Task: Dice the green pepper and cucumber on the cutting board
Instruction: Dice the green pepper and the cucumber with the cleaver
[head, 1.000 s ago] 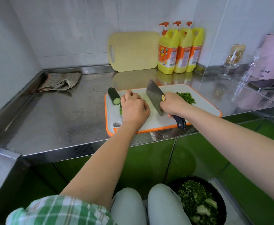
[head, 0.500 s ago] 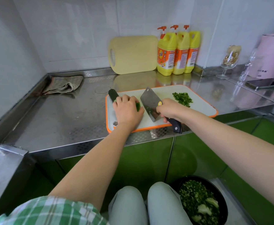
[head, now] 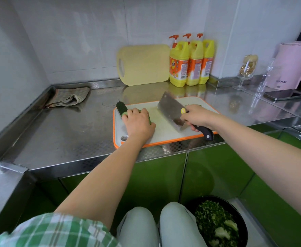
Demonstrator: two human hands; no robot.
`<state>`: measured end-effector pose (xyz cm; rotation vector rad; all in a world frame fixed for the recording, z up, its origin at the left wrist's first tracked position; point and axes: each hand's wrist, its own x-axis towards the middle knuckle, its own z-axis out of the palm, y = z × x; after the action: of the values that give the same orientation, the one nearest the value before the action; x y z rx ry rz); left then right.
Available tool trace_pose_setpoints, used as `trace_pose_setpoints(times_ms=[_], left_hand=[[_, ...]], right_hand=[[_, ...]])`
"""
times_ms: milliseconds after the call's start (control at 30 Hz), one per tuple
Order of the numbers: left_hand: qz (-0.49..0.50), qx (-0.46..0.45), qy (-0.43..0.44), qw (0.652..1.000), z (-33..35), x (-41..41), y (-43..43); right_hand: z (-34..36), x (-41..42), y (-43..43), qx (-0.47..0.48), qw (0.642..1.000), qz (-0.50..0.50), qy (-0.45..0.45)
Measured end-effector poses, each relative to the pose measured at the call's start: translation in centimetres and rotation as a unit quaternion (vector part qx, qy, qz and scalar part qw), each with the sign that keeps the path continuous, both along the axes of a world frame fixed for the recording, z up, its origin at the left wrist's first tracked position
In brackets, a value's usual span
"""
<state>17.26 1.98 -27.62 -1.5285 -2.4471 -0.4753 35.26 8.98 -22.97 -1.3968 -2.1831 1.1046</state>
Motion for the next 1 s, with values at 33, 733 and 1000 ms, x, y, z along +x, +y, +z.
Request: trace_pose_setpoints(times_ms=[33, 733, 1000], left_hand=[[0.0, 0.001, 0.005, 1.0, 0.1, 0.1, 0.1], [-0.065, -0.004, -0.013, 0.998, -0.2, 2.8, 3.9], [-0.075, -0.015, -0.008, 0.997, 0.4, 2.7, 5.3]], right_hand=[[0.1, 0.1, -0.1, -0.012, 1.0, 0.026, -0.009], [0.8, 8.2, 5.8, -0.083, 0.988, 0.051, -0.118], [1.2, 5.7, 7.7, 0.097, 0.975, 0.01, -0.201]])
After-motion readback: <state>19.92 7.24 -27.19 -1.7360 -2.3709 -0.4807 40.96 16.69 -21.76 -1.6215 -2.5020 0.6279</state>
